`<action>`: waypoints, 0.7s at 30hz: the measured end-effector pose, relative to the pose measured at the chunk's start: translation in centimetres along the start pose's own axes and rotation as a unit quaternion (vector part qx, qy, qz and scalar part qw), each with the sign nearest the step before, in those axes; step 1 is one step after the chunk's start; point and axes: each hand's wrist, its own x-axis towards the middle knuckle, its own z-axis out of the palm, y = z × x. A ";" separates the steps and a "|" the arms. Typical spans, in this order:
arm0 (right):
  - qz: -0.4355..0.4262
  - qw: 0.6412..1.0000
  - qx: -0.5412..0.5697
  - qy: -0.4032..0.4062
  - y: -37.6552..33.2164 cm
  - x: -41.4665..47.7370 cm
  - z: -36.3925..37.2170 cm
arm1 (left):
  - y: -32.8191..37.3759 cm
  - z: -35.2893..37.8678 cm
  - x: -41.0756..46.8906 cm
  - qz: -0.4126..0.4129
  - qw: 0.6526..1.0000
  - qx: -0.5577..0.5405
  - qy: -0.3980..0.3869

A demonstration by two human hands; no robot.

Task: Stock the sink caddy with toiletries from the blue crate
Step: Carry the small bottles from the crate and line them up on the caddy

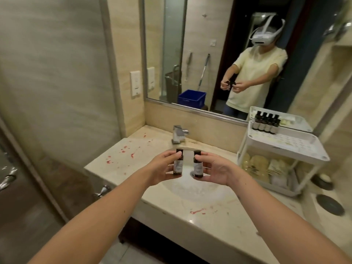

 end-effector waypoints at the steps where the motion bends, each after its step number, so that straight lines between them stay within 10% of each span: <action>1: -0.003 1.000 0.007 0.013 -0.2 -0.2 -0.8 | 0.2 0.7 0.6 -0.005 1.000 0.004 -0.015; 21: -0.106 0.954 0.142 0.243 -3.9 -4.6 -9.3 | 4.9 12.6 12.6 -0.077 0.956 0.066 -0.277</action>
